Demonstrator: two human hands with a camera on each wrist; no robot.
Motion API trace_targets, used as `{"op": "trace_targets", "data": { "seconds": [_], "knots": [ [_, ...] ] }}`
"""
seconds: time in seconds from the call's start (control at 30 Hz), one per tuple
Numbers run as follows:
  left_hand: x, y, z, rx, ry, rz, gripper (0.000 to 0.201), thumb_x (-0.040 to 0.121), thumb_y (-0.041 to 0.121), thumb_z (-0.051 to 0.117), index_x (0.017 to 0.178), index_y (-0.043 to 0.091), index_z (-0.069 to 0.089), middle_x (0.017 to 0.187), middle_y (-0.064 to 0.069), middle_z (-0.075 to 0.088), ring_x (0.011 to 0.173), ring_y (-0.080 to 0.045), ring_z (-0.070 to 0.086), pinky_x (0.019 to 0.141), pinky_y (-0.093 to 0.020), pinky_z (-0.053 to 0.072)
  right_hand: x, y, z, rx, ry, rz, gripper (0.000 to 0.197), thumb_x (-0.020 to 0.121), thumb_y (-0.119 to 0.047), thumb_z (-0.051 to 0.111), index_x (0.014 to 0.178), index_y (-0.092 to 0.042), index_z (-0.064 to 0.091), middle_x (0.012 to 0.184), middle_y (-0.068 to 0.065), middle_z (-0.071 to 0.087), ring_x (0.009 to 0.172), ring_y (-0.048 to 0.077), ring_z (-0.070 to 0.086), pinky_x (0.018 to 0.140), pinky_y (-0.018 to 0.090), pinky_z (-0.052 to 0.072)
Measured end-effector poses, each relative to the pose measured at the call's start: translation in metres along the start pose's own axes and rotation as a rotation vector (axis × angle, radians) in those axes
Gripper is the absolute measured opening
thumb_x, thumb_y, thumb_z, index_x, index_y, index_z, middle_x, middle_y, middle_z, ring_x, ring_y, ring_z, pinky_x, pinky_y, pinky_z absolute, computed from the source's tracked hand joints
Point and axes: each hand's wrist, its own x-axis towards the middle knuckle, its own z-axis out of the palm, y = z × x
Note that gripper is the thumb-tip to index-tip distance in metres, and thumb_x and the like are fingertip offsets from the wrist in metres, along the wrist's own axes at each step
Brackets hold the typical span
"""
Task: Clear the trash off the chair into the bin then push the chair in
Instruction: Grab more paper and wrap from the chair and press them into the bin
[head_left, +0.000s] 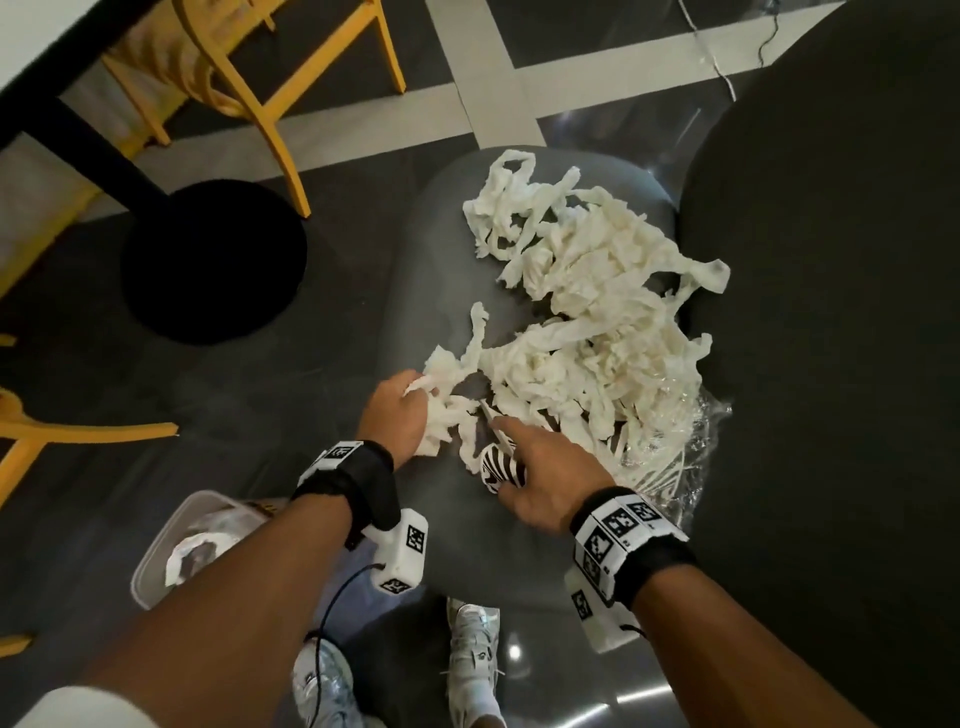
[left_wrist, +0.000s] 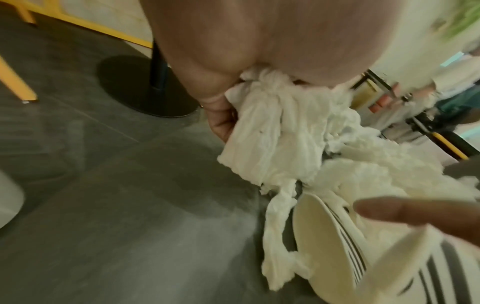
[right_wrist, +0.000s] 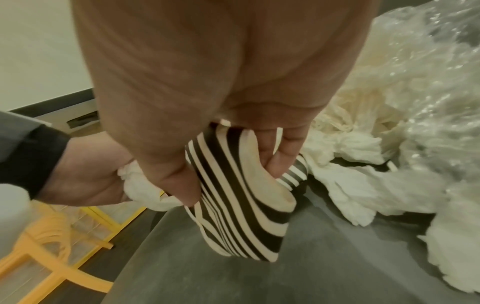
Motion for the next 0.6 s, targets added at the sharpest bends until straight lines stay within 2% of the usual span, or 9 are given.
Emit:
{"op": "trace_targets", "data": {
  "seconds": [0.07, 0.13, 0.2, 0.3, 0.37, 0.43, 0.47, 0.53, 0.6],
  "knots": [
    [-0.007, -0.008, -0.017, -0.053, 0.037, -0.068, 0.031, 0.077, 0.028, 0.044, 0.075, 0.009, 0.068, 0.071, -0.008, 0.067, 0.074, -0.03, 0.062, 0.069, -0.035, 0.048, 0.002, -0.008, 0.004, -0.005, -0.044, -0.001, 0.075, 0.081, -0.033, 0.067, 0.147, -0.037, 0.031, 0.134, -0.002, 0.06, 0.123, 0.022, 0.057, 0.103, 0.034, 0.048],
    [-0.013, -0.021, -0.032, -0.059, 0.061, -0.121, 0.038, 0.086, 0.037, 0.051, 0.067, 0.006, 0.062, 0.064, -0.003, 0.059, 0.066, -0.025, 0.056, 0.063, -0.033, 0.042, 0.005, -0.015, 0.011, -0.036, -0.074, 0.007, 0.079, 0.08, -0.039, 0.066, 0.148, -0.035, 0.026, 0.136, 0.001, 0.06, 0.126, 0.024, 0.057, 0.106, 0.038, 0.047],
    [-0.022, -0.034, -0.044, -0.036, 0.079, -0.148, 0.046, 0.089, 0.047, 0.055, 0.06, 0.011, 0.055, 0.059, -0.001, 0.051, 0.059, -0.02, 0.049, 0.06, -0.032, 0.038, 0.007, -0.023, 0.019, -0.05, -0.1, 0.014, 0.082, 0.078, -0.043, 0.064, 0.147, -0.038, 0.021, 0.135, 0.004, 0.061, 0.125, 0.027, 0.059, 0.104, 0.042, 0.049],
    [-0.028, -0.056, -0.056, 0.037, 0.142, -0.153, 0.045, 0.091, 0.039, 0.057, 0.058, 0.008, 0.05, 0.058, -0.006, 0.045, 0.061, -0.026, 0.045, 0.056, -0.033, 0.035, 0.009, -0.038, 0.03, -0.052, -0.129, -0.008, 0.083, 0.085, -0.036, 0.067, 0.154, -0.031, 0.02, 0.135, 0.009, 0.059, 0.124, 0.03, 0.058, 0.102, 0.035, 0.047],
    [-0.031, -0.067, -0.061, 0.068, 0.186, -0.148, 0.036, 0.09, 0.03, 0.055, 0.067, 0.002, 0.057, 0.064, -0.008, 0.051, 0.067, -0.028, 0.05, 0.056, -0.032, 0.036, 0.011, -0.049, 0.037, -0.058, -0.112, -0.015, 0.081, 0.086, -0.033, 0.067, 0.153, -0.028, 0.021, 0.128, 0.012, 0.062, 0.119, 0.032, 0.059, 0.095, 0.033, 0.046],
    [-0.038, -0.074, -0.065, 0.065, 0.164, -0.13, 0.018, 0.091, 0.023, 0.052, 0.092, 0.009, 0.063, 0.083, -0.002, 0.061, 0.082, -0.025, 0.057, 0.064, -0.031, 0.038, 0.015, -0.059, 0.042, -0.075, -0.098, -0.008, 0.086, 0.084, -0.033, 0.067, 0.154, -0.03, 0.016, 0.124, 0.013, 0.063, 0.116, 0.033, 0.06, 0.094, 0.035, 0.047],
    [-0.042, -0.078, -0.067, 0.043, 0.132, -0.118, 0.021, 0.091, 0.019, 0.051, 0.11, 0.017, 0.061, 0.097, 0.005, 0.061, 0.091, -0.021, 0.058, 0.074, -0.028, 0.039, 0.019, -0.064, 0.044, -0.091, -0.094, -0.006, 0.091, 0.083, -0.033, 0.067, 0.154, -0.032, 0.011, 0.124, 0.012, 0.063, 0.116, 0.033, 0.06, 0.096, 0.036, 0.048],
    [-0.051, -0.085, -0.07, 0.011, 0.037, -0.086, 0.047, 0.092, 0.014, 0.047, 0.135, 0.032, 0.049, 0.114, 0.014, 0.054, 0.103, -0.014, 0.056, 0.086, -0.024, 0.04, 0.025, -0.077, 0.044, -0.139, -0.102, -0.011, 0.099, 0.08, -0.033, 0.068, 0.154, -0.036, 0.003, 0.128, 0.012, 0.062, 0.119, 0.033, 0.059, 0.101, 0.04, 0.049],
    [-0.055, -0.093, -0.071, 0.011, -0.049, -0.068, 0.053, 0.092, 0.013, 0.046, 0.139, 0.037, 0.046, 0.121, 0.014, 0.056, 0.108, -0.014, 0.059, 0.088, -0.023, 0.043, 0.034, -0.091, 0.043, -0.212, -0.115, 0.002, 0.101, 0.078, -0.032, 0.068, 0.154, -0.038, 0.001, 0.141, 0.012, 0.052, 0.125, 0.035, 0.057, 0.105, 0.044, 0.047]
  ]
}}
